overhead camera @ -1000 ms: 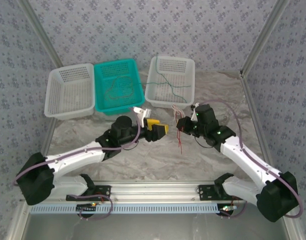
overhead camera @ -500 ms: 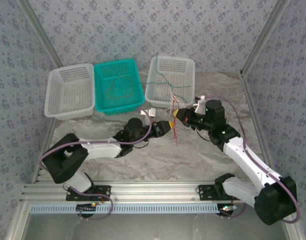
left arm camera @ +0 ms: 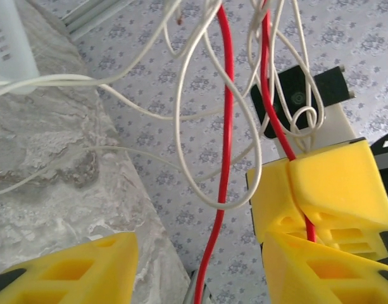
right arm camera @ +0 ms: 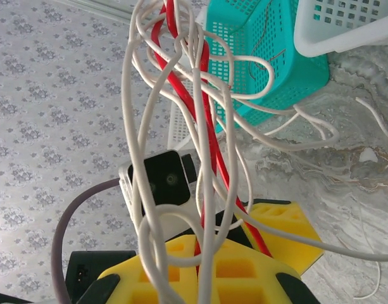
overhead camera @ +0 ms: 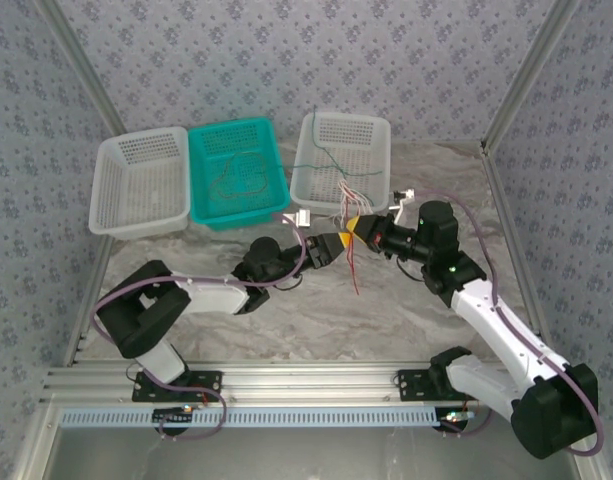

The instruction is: Untangle the cables

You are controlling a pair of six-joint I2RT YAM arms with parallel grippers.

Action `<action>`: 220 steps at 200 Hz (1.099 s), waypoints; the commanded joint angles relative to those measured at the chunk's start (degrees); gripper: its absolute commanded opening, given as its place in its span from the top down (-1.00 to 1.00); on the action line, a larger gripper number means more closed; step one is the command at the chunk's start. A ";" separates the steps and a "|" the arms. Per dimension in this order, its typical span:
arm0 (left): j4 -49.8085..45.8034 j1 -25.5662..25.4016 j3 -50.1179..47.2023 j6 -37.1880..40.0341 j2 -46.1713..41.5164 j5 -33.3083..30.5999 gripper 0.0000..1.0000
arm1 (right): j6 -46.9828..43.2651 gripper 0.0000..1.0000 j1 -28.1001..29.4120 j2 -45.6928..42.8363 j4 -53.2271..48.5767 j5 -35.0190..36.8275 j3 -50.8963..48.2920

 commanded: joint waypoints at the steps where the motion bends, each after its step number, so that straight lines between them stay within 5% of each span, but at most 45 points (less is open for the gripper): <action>1: 3.81 0.04 2.01 2.00 0.39 1.74 -0.12 | 1.14 1.00 -0.31 -0.45 1.99 -1.51 -0.76; 44: 3.23 0.04 4.96 1.35 3.15 2.83 0.10 | 3.29 1.00 0.23 -0.81 4.27 -1.72 -1.44; 77: 2.82 0.04 5.62 0.75 4.52 2.32 0.55 | 3.52 1.00 0.14 -1.37 4.22 -1.34 -1.85; 96: 2.26 0.11 4.14 1.40 3.64 0.55 1.00 | 2.77 1.00 -0.36 -1.91 3.12 -1.12 -1.83; 118: -1.83 1.30 1.70 3.45 -0.03 -0.88 1.00 | -3.24 1.00 -2.31 -3.00 -4.29 -0.15 -0.14; 138: -15.91 2.73 0.05 10.45 -8.43 -3.71 1.00 | -14.19 1.00 -4.25 -3.82 -17.96 3.46 3.61; 172: -56.17 4.02 3.76 29.42 -27.08 -18.69 1.00 | -30.95 1.00 -5.14 -3.55 -34.53 18.44 7.31; 220: -73.75 15.38 0.02 30.77 -45.72 -20.38 1.00 | -32.63 1.00 -7.69 -1.20 -37.65 30.01 5.45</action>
